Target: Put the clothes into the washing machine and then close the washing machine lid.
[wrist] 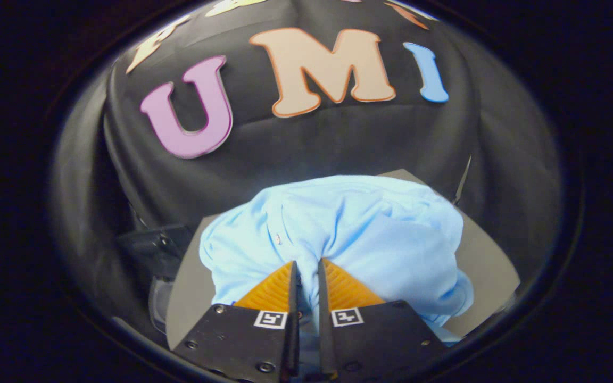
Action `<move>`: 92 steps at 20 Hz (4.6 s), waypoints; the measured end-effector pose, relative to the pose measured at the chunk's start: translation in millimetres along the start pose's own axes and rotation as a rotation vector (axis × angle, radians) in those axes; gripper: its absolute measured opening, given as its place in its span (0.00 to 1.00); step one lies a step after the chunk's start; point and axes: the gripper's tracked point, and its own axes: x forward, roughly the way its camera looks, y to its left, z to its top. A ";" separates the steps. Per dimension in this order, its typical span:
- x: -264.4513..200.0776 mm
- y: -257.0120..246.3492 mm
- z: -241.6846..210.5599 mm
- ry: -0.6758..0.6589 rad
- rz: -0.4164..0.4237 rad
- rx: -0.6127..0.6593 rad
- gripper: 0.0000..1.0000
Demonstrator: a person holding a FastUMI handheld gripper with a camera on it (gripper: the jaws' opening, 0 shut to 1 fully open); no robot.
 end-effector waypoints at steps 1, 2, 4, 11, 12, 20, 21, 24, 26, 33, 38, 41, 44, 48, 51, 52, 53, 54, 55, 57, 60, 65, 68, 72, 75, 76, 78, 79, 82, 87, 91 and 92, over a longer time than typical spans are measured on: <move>-3.9 5.0 -7.1 0.010 0.037 0.057 0.14; -5.7 10.2 -7.1 -0.007 0.089 0.060 0.13; -19.5 10.0 -11.5 -0.006 0.108 0.037 0.13; -58.2 29.2 5.8 -0.096 0.016 -0.186 0.04; -69.8 38.6 10.8 -0.113 0.023 -0.183 0.04; -107.6 123.9 30.7 -0.172 0.090 -0.142 0.03; -109.7 138.7 28.4 -0.173 0.116 -0.126 0.03; -111.3 194.2 16.3 -0.183 0.224 -0.064 0.03; -108.1 219.3 0.3 -0.164 0.254 -0.086 0.03; -91.4 288.7 -33.6 -0.142 0.315 -0.139 0.03; -55.4 308.4 -74.4 -0.093 0.310 -0.171 0.03; -25.2 309.9 -108.1 -0.037 0.303 -0.193 0.03; 5.3 310.5 -143.6 0.023 0.313 -0.162 0.03; 34.6 314.5 -188.1 0.085 0.309 -0.126 0.03; 56.6 314.9 -218.8 0.121 0.289 -0.188 0.03; 63.1 313.9 -229.4 0.136 0.281 -0.210 0.03; 69.9 312.1 -239.9 0.159 0.273 -0.222 0.04; 76.6 311.9 -249.6 0.174 0.269 -0.221 0.03; 82.7 310.4 -258.3 0.193 0.262 -0.222 0.03; 92.0 309.8 -273.6 0.234 0.251 -0.222 0.03; 104.9 309.7 -295.8 0.290 0.241 -0.216 0.04; 113.6 304.8 -316.0 0.347 0.222 -0.263 0.04; 117.4 305.0 -327.7 0.386 0.200 -0.291 0.07; 116.5 306.3 -332.1 0.372 0.202 -0.324 0.17; 115.4 310.0 -327.2 0.346 0.215 -0.302 0.18; 111.7 312.4 -324.9 0.344 0.231 -0.281 0.17; 101.1 317.8 -315.6 0.321 0.249 -0.249 0.29; 94.7 317.2 -311.7 0.313 0.244 -0.258 0.41; 79.3 314.3 -302.1 0.277 0.237 -0.353 0.75; 52.7 309.9 -278.9 0.211 0.176 -0.424 0.99; 35.9 313.2 -260.4 0.175 0.165 -0.413 0.98; 32.1 315.5 -255.7 0.170 0.170 -0.414 0.98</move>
